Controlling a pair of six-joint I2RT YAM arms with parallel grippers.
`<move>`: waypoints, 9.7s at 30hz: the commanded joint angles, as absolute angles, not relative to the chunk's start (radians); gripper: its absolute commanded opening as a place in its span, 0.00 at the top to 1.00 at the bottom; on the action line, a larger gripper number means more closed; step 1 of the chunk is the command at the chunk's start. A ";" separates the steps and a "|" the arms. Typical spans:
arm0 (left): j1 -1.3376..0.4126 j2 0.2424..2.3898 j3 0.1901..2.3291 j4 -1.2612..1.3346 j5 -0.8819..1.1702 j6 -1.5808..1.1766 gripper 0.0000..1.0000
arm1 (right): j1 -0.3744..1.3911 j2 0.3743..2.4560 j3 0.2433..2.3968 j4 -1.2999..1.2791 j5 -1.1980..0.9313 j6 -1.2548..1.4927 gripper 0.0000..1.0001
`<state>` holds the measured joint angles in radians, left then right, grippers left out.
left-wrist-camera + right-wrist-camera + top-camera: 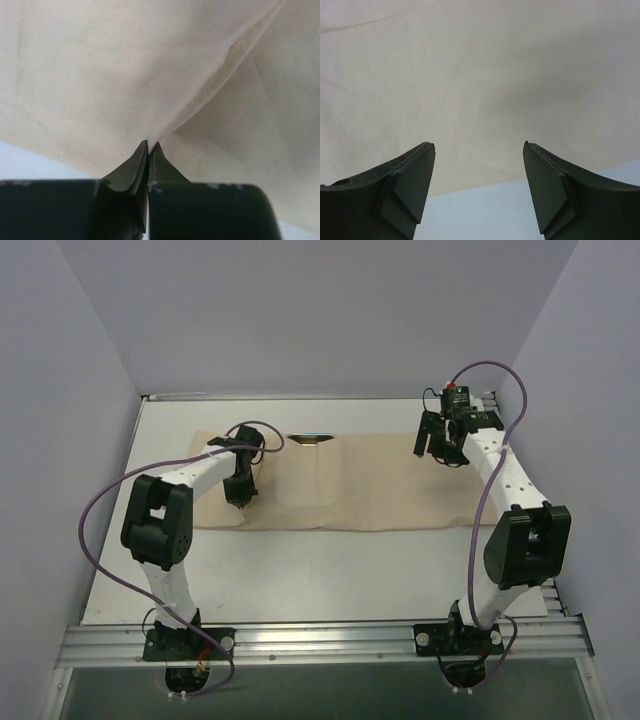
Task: Open and lay out the surgical kit
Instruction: Open the surgical kit at the center of the board.
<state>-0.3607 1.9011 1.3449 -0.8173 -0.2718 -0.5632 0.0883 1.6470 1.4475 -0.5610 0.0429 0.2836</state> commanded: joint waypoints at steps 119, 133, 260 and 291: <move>-0.034 1.686 1.450 -0.917 0.021 -0.382 0.17 | 0.334 2.433 2.246 -0.598 -0.057 0.947 1.00; -0.034 1.703 1.519 -0.946 0.032 -0.387 0.16 | 0.364 2.148 1.913 -0.522 -0.150 0.759 1.00; -0.155 1.973 1.801 -0.917 0.166 -0.543 0.16 | 0.058 2.057 1.752 -0.630 0.033 0.899 0.26; -0.112 1.956 1.798 -0.920 0.196 -0.468 0.16 | 0.061 2.163 1.781 -0.681 0.080 0.887 0.95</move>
